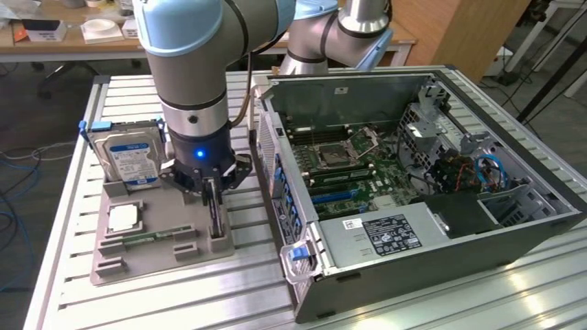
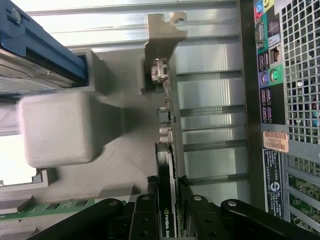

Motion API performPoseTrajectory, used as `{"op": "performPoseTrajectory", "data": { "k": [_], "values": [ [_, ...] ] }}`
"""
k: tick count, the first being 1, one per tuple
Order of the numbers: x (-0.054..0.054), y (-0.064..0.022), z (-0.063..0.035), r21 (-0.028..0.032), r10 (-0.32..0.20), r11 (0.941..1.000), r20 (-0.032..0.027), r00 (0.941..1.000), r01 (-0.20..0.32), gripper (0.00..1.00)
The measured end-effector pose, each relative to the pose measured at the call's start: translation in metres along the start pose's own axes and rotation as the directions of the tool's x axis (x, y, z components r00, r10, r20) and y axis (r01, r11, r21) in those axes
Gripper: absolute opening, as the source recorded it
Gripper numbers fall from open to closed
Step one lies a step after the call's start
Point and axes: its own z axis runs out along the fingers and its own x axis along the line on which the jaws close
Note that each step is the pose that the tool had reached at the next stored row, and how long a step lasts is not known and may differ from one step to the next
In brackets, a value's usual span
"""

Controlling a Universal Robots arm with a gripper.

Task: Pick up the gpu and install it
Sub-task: 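Pick up the gpu and move the gpu toward the slot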

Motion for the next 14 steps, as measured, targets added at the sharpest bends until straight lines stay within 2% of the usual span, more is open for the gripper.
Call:
{"op": "performPoseTrajectory", "data": {
  "k": [2, 14],
  "values": [
    [0.0, 0.0, -0.0001, -0.0007, 0.0, 1.0, -0.0002, 1.0, 0.0, 0.27],
    [0.0, 0.0, 0.0, -0.0016, 0.0, 1.0, -0.0003, 1.0, 0.0, 0.27]
  ]
}}
